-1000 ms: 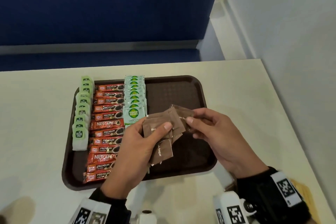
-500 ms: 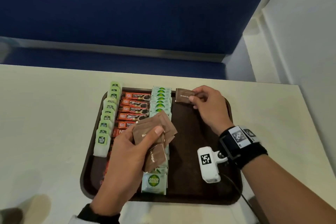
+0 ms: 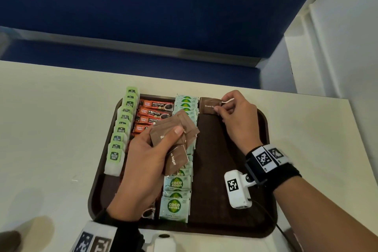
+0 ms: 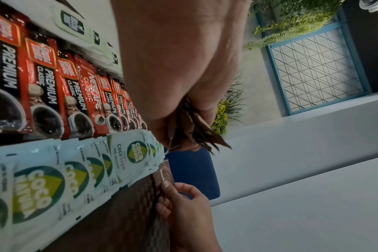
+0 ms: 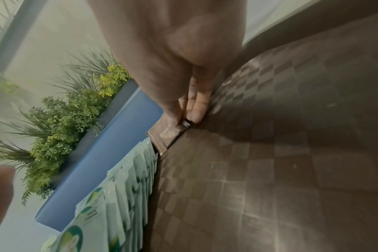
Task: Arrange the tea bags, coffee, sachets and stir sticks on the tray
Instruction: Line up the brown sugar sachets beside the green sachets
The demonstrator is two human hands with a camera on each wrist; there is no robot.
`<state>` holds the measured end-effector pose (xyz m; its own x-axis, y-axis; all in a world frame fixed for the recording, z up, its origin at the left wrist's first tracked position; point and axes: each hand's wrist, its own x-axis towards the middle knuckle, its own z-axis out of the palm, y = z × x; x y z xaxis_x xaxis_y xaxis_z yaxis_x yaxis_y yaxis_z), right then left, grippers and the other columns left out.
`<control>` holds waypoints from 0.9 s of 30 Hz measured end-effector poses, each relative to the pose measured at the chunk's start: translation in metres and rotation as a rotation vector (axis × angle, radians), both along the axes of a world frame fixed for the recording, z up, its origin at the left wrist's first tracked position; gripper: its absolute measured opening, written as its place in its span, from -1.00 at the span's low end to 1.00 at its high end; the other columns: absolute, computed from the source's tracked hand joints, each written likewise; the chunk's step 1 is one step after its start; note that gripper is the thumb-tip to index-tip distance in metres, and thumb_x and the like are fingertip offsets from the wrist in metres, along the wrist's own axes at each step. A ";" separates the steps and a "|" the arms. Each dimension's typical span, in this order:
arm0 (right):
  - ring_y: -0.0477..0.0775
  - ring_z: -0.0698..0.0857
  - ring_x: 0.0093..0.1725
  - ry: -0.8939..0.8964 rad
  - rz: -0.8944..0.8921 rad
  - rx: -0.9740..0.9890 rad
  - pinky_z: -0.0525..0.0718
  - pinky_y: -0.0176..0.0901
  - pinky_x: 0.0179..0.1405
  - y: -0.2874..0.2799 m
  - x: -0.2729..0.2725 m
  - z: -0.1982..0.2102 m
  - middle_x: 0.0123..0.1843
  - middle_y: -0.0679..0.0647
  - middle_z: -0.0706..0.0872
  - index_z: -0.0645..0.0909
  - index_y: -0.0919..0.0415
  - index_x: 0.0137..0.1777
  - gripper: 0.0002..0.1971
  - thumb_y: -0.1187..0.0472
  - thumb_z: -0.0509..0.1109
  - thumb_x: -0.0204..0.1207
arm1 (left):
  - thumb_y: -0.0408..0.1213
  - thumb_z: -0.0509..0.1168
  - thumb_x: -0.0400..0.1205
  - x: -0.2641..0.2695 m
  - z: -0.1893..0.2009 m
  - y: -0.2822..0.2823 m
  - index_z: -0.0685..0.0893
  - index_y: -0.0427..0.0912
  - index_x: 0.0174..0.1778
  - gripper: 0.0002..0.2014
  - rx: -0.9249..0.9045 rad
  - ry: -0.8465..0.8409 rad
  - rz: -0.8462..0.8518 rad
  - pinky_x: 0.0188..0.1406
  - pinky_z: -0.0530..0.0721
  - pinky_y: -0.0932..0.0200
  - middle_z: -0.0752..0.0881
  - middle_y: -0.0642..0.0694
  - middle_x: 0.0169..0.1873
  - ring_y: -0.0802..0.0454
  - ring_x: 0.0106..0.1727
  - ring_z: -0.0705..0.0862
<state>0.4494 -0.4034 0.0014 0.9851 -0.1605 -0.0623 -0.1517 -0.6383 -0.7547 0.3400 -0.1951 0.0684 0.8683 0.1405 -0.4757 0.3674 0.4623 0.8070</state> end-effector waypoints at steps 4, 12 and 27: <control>-0.13 0.77 -0.18 0.000 0.000 -0.028 0.80 -0.02 0.00 0.000 -0.002 0.002 -0.22 -0.16 0.78 0.65 0.03 0.14 -0.77 0.12 0.65 0.62 | -0.33 0.47 0.71 0.010 -0.003 -0.005 0.83 -0.18 0.36 -0.71 -0.016 0.001 0.020 -0.12 0.87 0.21 0.93 -0.21 0.16 -0.03 0.06 0.92; -0.19 0.75 -0.18 0.003 -0.002 -0.028 0.74 -0.16 -0.08 0.001 -0.004 0.003 -0.22 -0.19 0.75 0.67 0.05 0.16 -0.77 0.10 0.64 0.62 | -0.31 0.49 0.72 0.024 -0.008 -0.013 0.81 -0.19 0.41 -0.68 -0.007 -0.007 0.024 0.02 0.87 0.17 0.92 -0.19 0.21 -0.09 0.20 0.91; -0.10 0.80 -0.10 -0.018 -0.044 0.113 0.83 -0.12 -0.07 0.006 -0.021 0.020 -0.13 -0.14 0.80 0.73 -0.02 0.04 -0.96 0.10 0.54 0.70 | -0.29 0.49 0.72 0.023 -0.015 -0.011 0.80 -0.17 0.42 -0.67 0.021 -0.019 0.000 0.00 0.87 0.13 0.92 -0.16 0.20 -0.09 0.19 0.92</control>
<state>0.4287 -0.3978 0.0210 0.9783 -0.1969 -0.0651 -0.1639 -0.5421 -0.8242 0.3626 -0.2058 0.0532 0.8773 0.1504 -0.4558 0.3514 0.4456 0.8234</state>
